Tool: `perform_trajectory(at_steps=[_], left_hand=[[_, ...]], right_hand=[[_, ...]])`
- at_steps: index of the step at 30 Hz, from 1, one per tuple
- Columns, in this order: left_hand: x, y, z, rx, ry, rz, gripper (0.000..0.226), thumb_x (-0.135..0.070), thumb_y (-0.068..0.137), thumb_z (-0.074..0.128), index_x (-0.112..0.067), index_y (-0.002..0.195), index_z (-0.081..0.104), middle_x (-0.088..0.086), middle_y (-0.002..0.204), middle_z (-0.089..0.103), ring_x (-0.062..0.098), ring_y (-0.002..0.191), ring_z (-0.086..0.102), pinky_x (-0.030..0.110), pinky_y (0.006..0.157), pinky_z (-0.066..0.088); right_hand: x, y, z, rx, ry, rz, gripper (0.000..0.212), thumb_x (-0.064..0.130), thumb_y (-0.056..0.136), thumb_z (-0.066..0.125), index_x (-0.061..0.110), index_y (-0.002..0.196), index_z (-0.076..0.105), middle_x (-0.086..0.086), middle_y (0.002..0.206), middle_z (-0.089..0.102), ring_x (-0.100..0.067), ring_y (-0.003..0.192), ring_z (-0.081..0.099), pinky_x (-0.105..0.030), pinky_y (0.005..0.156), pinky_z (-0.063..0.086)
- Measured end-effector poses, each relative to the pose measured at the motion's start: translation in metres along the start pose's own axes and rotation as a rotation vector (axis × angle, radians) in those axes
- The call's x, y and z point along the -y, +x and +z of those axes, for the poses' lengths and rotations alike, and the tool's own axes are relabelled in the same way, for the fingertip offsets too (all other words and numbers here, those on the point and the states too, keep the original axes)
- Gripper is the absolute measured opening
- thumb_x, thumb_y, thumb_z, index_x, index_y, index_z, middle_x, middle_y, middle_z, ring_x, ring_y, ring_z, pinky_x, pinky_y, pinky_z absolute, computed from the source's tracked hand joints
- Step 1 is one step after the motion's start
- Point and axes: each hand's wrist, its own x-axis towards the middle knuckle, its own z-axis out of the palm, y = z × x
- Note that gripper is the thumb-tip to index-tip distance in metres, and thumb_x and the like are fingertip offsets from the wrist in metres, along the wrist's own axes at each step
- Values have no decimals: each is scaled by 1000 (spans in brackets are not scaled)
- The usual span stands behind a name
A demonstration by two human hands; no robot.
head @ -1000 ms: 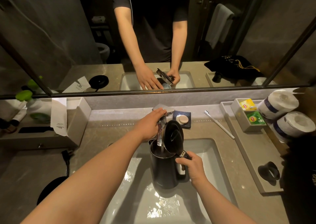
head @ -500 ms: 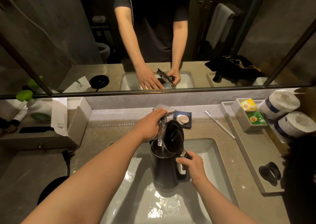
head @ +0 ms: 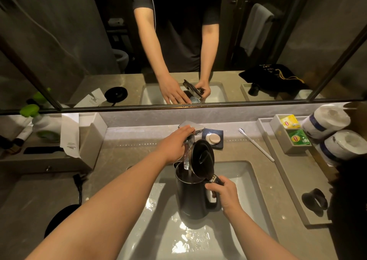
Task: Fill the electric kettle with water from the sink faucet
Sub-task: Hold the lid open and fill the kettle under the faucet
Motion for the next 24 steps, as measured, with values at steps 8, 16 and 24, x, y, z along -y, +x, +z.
perform_trajectory(at_steps=[8,16,24], left_hand=[[-2,-1,-1,1,11,-10,64,-11,94,54,-30,149,29,-4,161,23,20,143,29,37,110,31],[-2,-1,-2,13,-1,-13,64,-9,94,53,-30,150,29,-4,161,22,20,143,28,39,113,31],[-1,-1,-1,8,2,-20,64,-12,94,53,-32,149,29,-5,161,22,20,143,29,38,111,31]], right_hand=[[-6,4,0,2,-12,-2,23,21,55,79,7,66,63,-2,54,58,-19,54,54,-34,53,47],[-11,6,0,-9,-29,12,37,25,52,80,-1,71,62,-2,54,58,-14,50,54,-31,51,48],[-10,6,0,-12,-43,6,27,25,52,79,7,65,64,-2,53,58,-16,51,55,-32,52,48]])
